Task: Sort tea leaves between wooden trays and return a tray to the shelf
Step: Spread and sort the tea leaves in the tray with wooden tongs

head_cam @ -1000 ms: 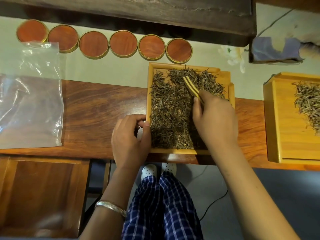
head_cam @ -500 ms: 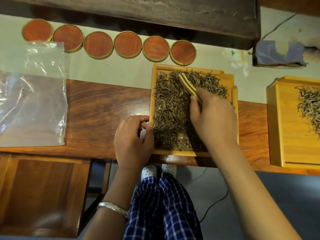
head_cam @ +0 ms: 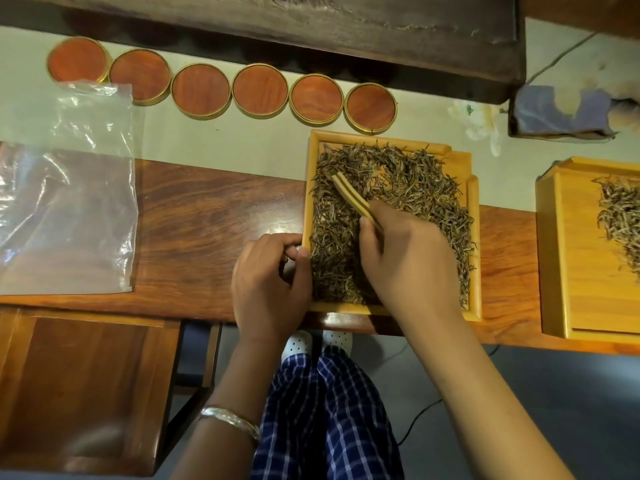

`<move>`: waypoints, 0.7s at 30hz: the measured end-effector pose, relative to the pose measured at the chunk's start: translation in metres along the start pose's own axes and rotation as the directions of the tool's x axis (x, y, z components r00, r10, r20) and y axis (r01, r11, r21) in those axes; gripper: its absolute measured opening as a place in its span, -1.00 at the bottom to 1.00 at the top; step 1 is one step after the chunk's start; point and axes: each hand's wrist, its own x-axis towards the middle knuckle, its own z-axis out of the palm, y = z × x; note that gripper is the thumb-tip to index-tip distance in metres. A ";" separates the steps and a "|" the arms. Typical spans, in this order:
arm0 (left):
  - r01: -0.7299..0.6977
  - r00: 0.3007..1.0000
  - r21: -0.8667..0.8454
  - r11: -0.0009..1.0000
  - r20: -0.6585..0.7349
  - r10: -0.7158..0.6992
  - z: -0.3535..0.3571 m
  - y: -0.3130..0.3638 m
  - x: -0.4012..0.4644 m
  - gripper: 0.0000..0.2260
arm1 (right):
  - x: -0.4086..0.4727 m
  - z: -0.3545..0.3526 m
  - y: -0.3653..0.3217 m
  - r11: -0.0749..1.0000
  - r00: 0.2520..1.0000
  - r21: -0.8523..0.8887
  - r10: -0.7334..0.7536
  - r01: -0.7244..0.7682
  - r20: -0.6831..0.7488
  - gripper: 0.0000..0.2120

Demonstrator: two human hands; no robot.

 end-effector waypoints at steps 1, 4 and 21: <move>0.003 1.000 0.007 1.000 0.002 -0.003 0.000 0.000 0.000 -0.92 | 0.001 0.003 0.000 1.000 1.000 -0.001 0.006 -0.006 0.009 -0.74; 0.003 1.000 0.013 1.000 0.002 -0.003 0.000 0.000 0.000 -0.93 | 0.008 0.006 0.002 1.000 1.000 0.000 0.021 -0.021 -0.013 -0.74; -0.012 1.000 0.015 1.000 -0.012 0.012 0.001 -0.002 -0.001 -0.88 | -0.024 -0.019 0.011 0.998 0.996 0.051 -0.048 0.044 0.077 -0.80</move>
